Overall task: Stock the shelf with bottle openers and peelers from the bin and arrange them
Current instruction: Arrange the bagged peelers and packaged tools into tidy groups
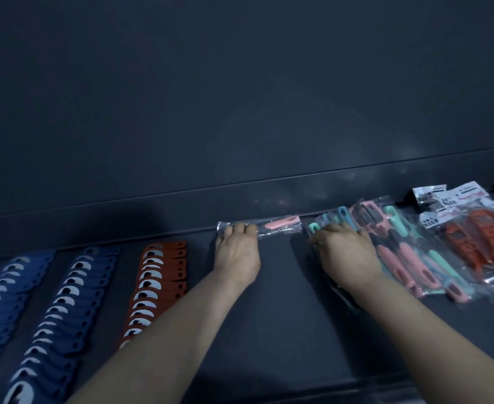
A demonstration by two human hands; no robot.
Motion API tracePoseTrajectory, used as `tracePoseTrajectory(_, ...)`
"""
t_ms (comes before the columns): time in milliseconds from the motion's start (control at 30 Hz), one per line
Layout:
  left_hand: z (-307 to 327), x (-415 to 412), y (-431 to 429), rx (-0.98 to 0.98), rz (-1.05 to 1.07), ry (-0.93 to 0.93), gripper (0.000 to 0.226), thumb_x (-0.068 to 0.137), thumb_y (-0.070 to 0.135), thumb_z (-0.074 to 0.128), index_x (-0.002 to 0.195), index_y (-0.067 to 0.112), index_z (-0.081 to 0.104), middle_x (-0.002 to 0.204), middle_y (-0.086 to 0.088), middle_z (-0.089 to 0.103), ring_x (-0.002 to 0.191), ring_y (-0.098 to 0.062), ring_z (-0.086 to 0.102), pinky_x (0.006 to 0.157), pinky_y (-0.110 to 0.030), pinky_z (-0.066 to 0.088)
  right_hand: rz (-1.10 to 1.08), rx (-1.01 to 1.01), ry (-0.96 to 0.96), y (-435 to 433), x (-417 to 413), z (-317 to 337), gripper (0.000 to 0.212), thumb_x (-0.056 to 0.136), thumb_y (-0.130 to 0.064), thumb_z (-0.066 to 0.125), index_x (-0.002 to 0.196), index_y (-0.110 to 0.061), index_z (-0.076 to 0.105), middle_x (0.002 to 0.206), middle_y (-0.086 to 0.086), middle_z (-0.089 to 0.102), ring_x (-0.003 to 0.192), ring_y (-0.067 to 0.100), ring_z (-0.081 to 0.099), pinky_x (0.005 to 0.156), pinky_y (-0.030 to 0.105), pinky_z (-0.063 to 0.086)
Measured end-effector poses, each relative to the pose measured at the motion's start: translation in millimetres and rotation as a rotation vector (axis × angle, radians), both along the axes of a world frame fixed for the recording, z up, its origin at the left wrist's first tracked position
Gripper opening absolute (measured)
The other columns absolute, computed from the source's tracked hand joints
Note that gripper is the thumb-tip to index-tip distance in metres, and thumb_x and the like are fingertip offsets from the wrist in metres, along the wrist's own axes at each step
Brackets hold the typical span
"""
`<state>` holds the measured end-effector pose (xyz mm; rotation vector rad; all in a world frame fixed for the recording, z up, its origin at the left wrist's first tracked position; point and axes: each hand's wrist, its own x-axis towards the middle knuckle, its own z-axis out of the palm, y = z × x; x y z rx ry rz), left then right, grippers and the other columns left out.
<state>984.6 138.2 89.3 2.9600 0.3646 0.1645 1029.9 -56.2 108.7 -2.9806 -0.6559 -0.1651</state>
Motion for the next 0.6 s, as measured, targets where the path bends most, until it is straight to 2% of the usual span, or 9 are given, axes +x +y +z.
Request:
tracePoseTrajectory(100, 7, 7, -17, -0.001, -0.031, -0.072, 0.049, 0.087, 0.004, 0.05, 0.133, 0.018, 0.044, 0.133, -0.001, 0.045, 0.12, -0.025, 0.04, 0.101, -0.041, 0.039, -0.052, 0.048, -0.088, -24, -6, 5, 0.028, 0.081, -0.017, 0.062, 0.102, -0.033, 0.07, 0.103, -0.005, 0.067, 0.103, 0.023, 0.056, 0.084, 0.038, 0.041)
tracePoseTrajectory(167, 12, 13, -36, -0.025, -0.098, -0.088, 0.042, 0.09, 0.007, 0.051, 0.13, 0.019, 0.048, 0.129, -0.001, 0.049, 0.118, -0.025, 0.041, 0.097, -0.04, 0.04, -0.131, 0.082, -0.183, -45, -7, 7, 0.021, 0.076, -0.018, 0.07, 0.094, -0.029, 0.072, 0.092, -0.002, 0.067, 0.092, 0.027, 0.059, 0.075, 0.037, 0.045)
tracePoseTrajectory(233, 16, 19, -60, -0.067, -0.167, -0.083, 0.038, 0.091, 0.008, 0.051, 0.127, 0.019, 0.052, 0.127, -0.002, 0.051, 0.118, -0.024, 0.043, 0.096, -0.04, 0.039, -0.237, 0.087, -0.245, -66, -5, 10, 0.019, 0.077, -0.028, 0.07, 0.096, -0.024, 0.07, 0.094, 0.003, 0.064, 0.089, 0.03, 0.057, 0.07, 0.037, 0.045)
tracePoseTrajectory(333, 22, 26, -95, -0.128, -0.24, -0.081, 0.032, 0.092, 0.01, 0.05, 0.123, 0.018, 0.056, 0.127, -0.003, 0.055, 0.122, -0.025, 0.044, 0.102, -0.037, 0.039, -0.391, 0.069, -0.076, -93, -1, 18, 0.052, 0.078, -0.054, 0.063, 0.113, -0.017, 0.055, 0.11, 0.008, 0.057, 0.103, 0.031, 0.055, 0.079, 0.04, 0.046)
tracePoseTrajectory(400, 25, 30, -115, -0.157, -0.266, -0.065, 0.028, 0.094, 0.015, 0.049, 0.12, 0.017, 0.058, 0.124, -0.005, 0.057, 0.12, -0.026, 0.047, 0.102, -0.038, 0.039, -0.437, 0.107, 0.083, -105, 3, 22, 0.064, 0.076, -0.061, 0.062, 0.118, -0.015, 0.05, 0.116, 0.009, 0.056, 0.107, 0.03, 0.057, 0.083, 0.039, 0.047)
tracePoseTrajectory(500, 30, 34, -139, -0.182, -0.282, -0.068, 0.024, 0.094, 0.017, 0.051, 0.116, 0.018, 0.061, 0.121, -0.004, 0.059, 0.115, -0.024, 0.05, 0.097, -0.036, 0.044, -0.399, 0.126, 0.176, -116, 7, 24, 0.05, 0.074, -0.06, 0.062, 0.101, -0.018, 0.058, 0.108, 0.007, 0.062, 0.097, 0.027, 0.061, 0.076, 0.033, 0.048)
tracePoseTrajectory(600, 33, 36, -153, -0.184, -0.274, -0.081, 0.022, 0.095, 0.018, 0.052, 0.115, 0.018, 0.062, 0.119, -0.003, 0.061, 0.113, -0.023, 0.052, 0.097, -0.037, 0.045, -0.354, 0.132, 0.207, -123, 9, 27, 0.037, 0.077, -0.056, 0.06, 0.087, -0.02, 0.059, 0.101, 0.006, 0.064, 0.092, 0.026, 0.062, 0.069, 0.028, 0.043)
